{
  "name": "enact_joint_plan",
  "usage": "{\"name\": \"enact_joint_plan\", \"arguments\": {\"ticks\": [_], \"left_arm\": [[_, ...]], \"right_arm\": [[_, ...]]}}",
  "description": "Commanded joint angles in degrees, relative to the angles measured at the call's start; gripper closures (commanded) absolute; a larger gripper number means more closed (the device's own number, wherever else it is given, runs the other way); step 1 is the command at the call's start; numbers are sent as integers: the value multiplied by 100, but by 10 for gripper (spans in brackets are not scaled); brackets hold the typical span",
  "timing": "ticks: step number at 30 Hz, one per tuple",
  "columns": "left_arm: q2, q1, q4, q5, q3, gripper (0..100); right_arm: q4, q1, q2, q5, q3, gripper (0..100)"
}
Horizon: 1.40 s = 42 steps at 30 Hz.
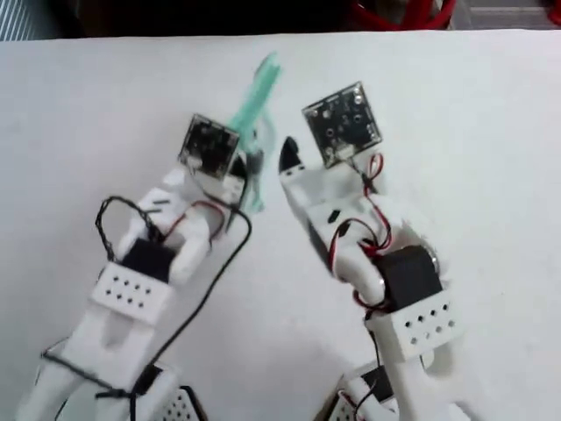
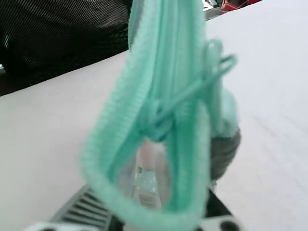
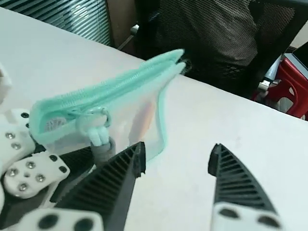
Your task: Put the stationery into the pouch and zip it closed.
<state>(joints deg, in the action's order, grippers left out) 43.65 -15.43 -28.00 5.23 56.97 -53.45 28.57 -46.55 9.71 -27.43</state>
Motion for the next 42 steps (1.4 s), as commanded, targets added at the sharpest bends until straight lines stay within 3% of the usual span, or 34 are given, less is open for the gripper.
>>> {"name": "enact_joint_plan", "arguments": {"ticks": [1,18,25,29,37,42], "left_arm": [[462,-198,-255,26,457,977],[268,-48,-193,9,712,977],[268,-57,-695,9,721,977],[268,-48,-941,9,721,977],[268,-215,-976,9,818,977],[268,-444,-774,18,1011,977]], "right_arm": [[-110,453,-242,-44,-105,783],[207,1112,-567,-316,-519,783],[-242,1121,-664,1653,-316,783],[-567,1086,-637,2347,167,783],[-567,1587,-620,2901,404,786],[-514,1525,119,2971,659,787]]}}
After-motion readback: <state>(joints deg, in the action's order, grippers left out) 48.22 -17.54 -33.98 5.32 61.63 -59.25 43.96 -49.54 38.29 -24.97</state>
